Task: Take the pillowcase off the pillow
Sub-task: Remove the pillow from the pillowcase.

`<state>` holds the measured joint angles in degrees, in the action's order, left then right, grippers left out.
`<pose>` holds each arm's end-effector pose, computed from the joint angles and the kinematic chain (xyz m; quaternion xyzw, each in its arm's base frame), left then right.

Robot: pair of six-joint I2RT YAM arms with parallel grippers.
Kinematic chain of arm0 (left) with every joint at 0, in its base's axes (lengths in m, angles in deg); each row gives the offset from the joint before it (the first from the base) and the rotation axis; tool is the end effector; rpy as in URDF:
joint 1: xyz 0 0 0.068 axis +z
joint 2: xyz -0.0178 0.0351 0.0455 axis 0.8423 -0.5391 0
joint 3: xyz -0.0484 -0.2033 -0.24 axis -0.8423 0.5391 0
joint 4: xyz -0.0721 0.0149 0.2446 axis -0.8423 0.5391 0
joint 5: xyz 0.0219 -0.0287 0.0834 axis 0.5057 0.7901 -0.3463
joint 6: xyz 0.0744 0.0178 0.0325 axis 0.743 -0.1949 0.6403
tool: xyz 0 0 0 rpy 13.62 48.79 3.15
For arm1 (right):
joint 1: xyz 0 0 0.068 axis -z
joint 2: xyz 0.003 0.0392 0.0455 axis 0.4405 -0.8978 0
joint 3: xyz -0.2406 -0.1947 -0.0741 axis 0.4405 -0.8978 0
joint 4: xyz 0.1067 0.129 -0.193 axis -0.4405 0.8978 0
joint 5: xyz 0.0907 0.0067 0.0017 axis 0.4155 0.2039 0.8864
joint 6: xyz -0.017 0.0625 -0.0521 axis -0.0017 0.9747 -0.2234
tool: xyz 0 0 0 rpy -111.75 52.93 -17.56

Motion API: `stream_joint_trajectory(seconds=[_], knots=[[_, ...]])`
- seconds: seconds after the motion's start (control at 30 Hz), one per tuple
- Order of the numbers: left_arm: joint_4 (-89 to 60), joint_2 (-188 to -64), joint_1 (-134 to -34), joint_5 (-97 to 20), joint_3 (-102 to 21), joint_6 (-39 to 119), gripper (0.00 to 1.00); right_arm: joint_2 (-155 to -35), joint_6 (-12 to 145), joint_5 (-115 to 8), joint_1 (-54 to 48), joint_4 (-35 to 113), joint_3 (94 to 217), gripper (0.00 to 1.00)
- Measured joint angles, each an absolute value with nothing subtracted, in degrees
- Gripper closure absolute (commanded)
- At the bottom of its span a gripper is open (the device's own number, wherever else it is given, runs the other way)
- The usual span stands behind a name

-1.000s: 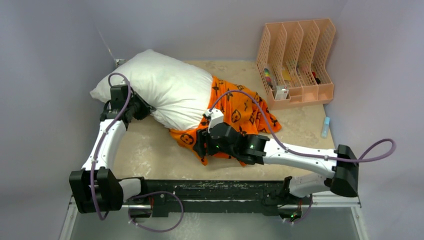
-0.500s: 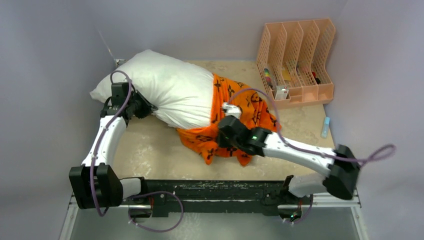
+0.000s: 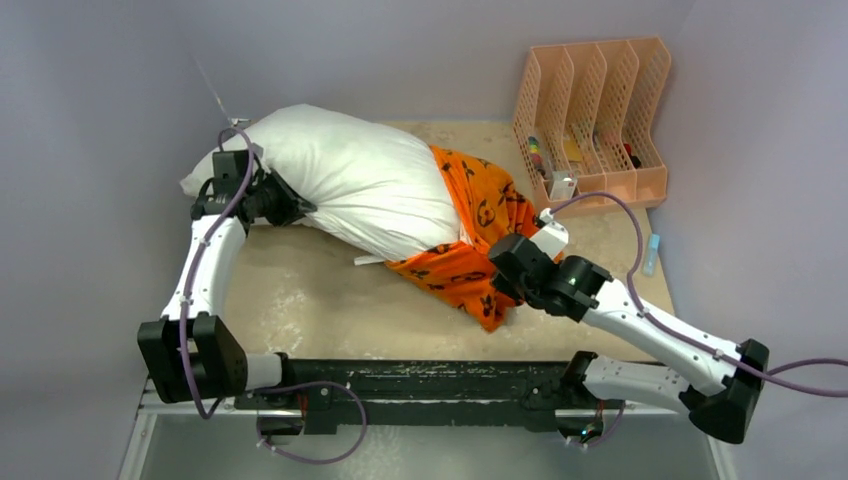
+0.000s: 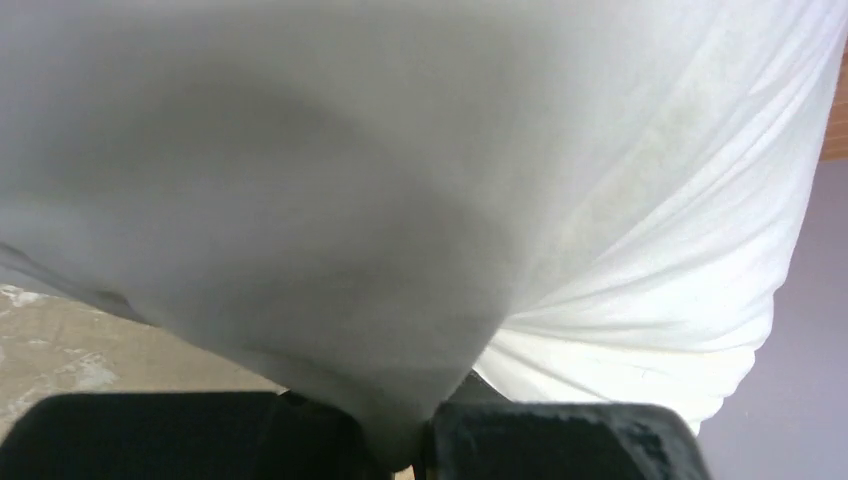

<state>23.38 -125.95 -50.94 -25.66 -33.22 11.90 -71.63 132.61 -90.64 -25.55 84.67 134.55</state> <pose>0.2860 0.0057 0.3263 -0.2940 0.8665 -0.2688 0.3009 0.1430 0.1232 0.3205 0.2545 0.8748 0.1868 0.3675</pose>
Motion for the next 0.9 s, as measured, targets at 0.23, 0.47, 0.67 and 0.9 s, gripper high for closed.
stream_joint_trajectory(seconds=[0.23, 0.47, 0.67, 0.9], knots=[[23.27, -123.94, -50.03, -27.08, -33.53, 17.84, 0.39, -65.99, 119.19, -94.22, -24.76, 80.95, 132.76, 1.00], [13.80, -103.70, -70.64, -37.77, -19.76, 9.80, 0.32, -72.68, 107.49, -91.86, -24.10, 77.15, 132.27, 1.00], [7.07, -96.86, -85.96, -48.48, -13.84, -1.74, 0.28, -76.04, 103.10, -89.09, -24.08, 74.20, 132.27, 1.00], [4.56, -108.77, -108.73, -64.52, -14.40, -13.20, 0.24, -75.78, 102.40, -88.41, -24.04, 72.28, 132.27, 1.00]])
